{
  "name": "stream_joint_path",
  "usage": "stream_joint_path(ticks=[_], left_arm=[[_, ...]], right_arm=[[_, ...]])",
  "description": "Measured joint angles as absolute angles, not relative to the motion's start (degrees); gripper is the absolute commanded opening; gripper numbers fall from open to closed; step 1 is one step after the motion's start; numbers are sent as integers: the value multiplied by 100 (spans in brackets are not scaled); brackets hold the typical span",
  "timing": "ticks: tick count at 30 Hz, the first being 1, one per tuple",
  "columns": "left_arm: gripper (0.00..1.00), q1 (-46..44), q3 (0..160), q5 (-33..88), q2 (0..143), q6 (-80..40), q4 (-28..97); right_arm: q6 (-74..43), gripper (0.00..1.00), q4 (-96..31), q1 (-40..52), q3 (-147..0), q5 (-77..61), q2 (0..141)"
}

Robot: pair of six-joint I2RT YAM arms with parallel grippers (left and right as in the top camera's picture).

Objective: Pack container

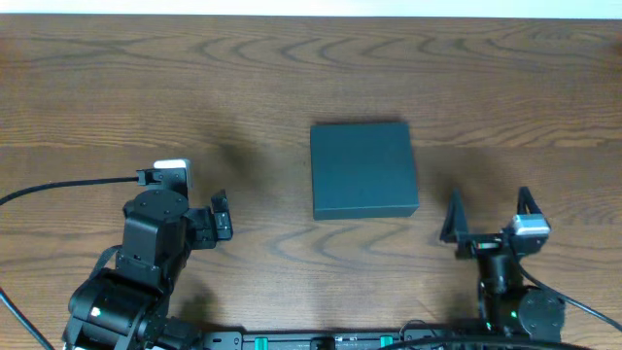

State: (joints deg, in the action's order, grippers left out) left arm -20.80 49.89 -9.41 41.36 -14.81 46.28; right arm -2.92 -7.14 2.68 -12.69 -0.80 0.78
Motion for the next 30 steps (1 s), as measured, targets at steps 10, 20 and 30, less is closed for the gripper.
stream_joint_path(ticks=[10, 20, 30], left_arm=[[99, -2080, 4989, -943, 4136, -1481, 4628], [98, -2080, 4989, -943, 4136, -1481, 4630], [99, -2080, 4989, -943, 4136, -1481, 4630]], right_arm=[[-56, 99, -355, 331, -51, -60, 69], [54, 99, -403, 331, -43, -12, 69], [69, 99, -401, 331, -43, -1, 69]])
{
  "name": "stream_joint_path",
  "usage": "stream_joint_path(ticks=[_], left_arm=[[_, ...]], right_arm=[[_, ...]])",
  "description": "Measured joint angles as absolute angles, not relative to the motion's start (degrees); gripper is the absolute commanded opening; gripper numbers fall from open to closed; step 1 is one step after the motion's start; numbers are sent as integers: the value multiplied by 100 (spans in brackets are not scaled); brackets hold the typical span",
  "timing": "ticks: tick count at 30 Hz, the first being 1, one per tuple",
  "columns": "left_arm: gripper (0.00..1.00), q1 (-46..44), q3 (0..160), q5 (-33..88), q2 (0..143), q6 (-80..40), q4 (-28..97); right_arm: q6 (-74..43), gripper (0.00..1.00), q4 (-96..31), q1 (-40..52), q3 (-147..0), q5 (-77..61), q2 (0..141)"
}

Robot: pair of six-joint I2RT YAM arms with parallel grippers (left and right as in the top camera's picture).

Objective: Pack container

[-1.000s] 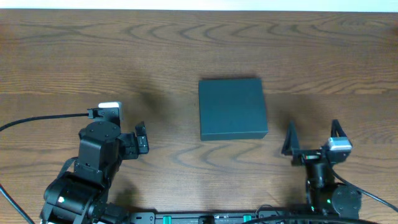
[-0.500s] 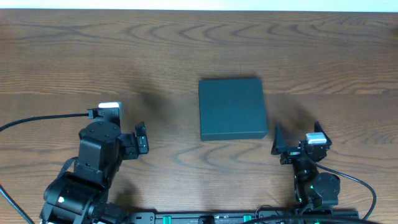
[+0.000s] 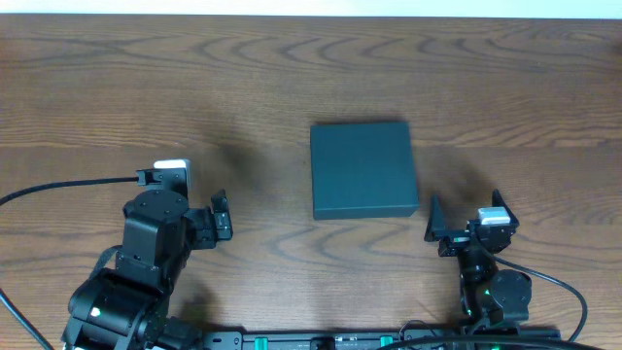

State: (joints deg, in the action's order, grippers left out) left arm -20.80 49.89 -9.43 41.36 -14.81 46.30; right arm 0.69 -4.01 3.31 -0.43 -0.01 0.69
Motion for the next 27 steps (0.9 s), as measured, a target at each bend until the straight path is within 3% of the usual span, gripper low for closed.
stream_joint_path(ticks=[27], left_arm=[[99, -2053, 4987, -923, 4101, -1417, 5057]], right_arm=[[69, 99, -401, 331, -43, 1, 69]])
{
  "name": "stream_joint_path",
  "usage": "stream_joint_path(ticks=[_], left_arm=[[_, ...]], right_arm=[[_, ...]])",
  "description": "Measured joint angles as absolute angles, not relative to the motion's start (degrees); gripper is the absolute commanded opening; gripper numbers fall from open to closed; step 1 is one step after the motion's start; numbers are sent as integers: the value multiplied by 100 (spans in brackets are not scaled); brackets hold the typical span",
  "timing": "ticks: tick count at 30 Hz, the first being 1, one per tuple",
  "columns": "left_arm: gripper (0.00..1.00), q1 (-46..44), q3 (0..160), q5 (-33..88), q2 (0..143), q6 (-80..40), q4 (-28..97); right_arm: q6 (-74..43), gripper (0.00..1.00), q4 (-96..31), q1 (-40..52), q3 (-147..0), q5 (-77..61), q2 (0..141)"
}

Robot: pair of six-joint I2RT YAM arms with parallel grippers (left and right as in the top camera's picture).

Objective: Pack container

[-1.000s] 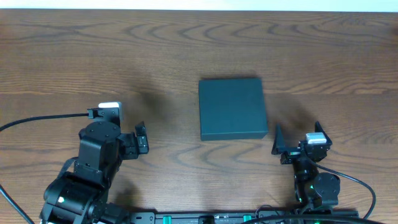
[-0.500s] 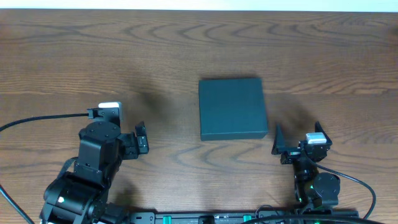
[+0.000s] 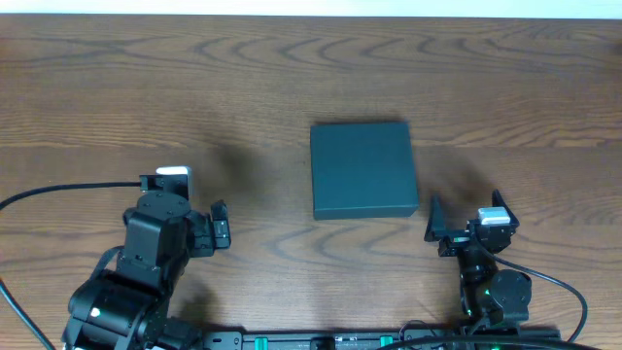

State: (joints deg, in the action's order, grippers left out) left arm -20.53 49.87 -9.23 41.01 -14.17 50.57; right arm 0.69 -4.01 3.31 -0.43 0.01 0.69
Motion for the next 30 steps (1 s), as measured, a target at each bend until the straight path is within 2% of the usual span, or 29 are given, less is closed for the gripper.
stream_joint_path(ticks=[3, 7, 19, 23, 30], left_arm=[[99, -1835, 4864, -899, 3885, -1365, 4683], [99, -1422, 4261, -895, 3188, -1081, 3402], [99, -1092, 1120, -897, 1022, -47, -318], [98, -1092, 467, -897, 591, 54, -812], [98, -1092, 49, -838, 93, 202, -563]], right_arm=[[69, 99, -401, 331, -43, 1, 69], [69, 99, -399, 331, -43, 3, 69], [69, 99, -403, 331, -43, 3, 69], [69, 99, -401, 331, -43, 3, 69], [69, 99, -401, 331, -43, 3, 69]])
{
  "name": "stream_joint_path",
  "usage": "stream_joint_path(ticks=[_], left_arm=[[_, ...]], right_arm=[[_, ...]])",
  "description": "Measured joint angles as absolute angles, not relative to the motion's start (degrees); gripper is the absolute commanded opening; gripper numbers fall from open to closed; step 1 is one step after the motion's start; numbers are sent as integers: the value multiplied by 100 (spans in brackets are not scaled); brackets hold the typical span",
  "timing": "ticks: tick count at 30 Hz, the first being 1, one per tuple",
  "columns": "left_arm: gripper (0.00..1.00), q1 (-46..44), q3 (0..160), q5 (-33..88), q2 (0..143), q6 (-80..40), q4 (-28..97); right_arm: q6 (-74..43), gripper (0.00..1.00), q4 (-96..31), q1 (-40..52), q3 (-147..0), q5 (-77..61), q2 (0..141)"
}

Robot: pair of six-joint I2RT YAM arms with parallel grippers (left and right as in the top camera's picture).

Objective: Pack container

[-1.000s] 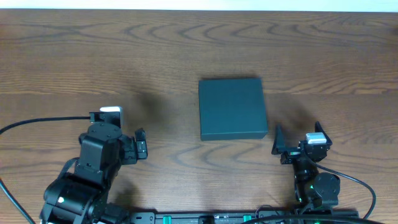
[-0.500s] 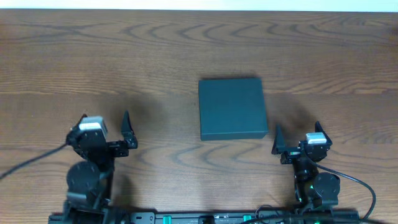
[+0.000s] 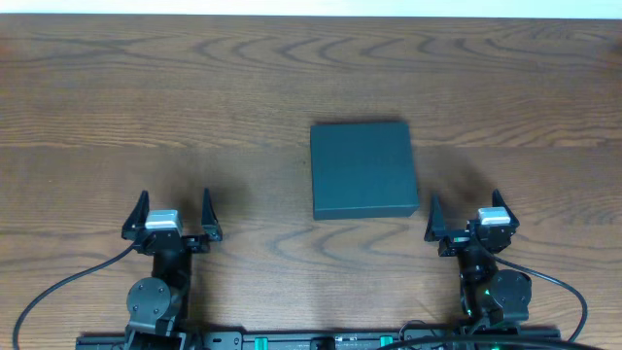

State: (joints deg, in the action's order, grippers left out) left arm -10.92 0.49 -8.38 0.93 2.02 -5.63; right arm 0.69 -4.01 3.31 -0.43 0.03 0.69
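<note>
A dark teal square container (image 3: 363,170) with its lid on lies flat in the middle of the wooden table. My left gripper (image 3: 173,208) sits low near the front edge, well left of the container, open, nothing between its fingers. My right gripper (image 3: 466,209) is near the container's front right corner, a little apart from it, open and empty as well.
Wood-grain table (image 3: 194,87) all around the container. A black cable (image 3: 68,282) runs from the left arm to the front left. Another cable (image 3: 564,287) loops by the right arm's base. Both arm bases stand at the front edge.
The left arm has dropped from its raised, rightward-turned pose to a low pose at the front edge, its gripper now pointing away, fingers spread. The right arm and the container have not moved.
At first the left arm stood raised and turned right, and the right gripper was open farther right of the container. The right gripper then sat closer to the container's front right corner and stayed there. The left arm shifted slightly, and now is folded low.
</note>
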Motion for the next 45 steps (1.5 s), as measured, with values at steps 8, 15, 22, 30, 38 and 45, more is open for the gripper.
stream_joint_path(ticks=[8, 15, 22, 30, 38, 45], left_arm=[[98, -1092, 106, 139, 58, 283, 139], [98, -1092, 110, 497, 58, 287, 154], [98, -1092, 113, 613, 58, 285, 145], [99, -1092, 117, 875, 58, 285, 123], [98, -1092, 119, 910, 143, 82, 119], [98, -1092, 119, 910, 226, -23, 119]], right_arm=[[69, 99, -401, 331, -43, 3, 69], [69, 99, -401, 331, -43, 3, 69], [69, 99, -401, 331, -43, 3, 69], [69, 99, -401, 331, -43, 3, 69], [69, 99, -401, 331, -43, 3, 69], [69, 99, -401, 331, -43, 3, 69]])
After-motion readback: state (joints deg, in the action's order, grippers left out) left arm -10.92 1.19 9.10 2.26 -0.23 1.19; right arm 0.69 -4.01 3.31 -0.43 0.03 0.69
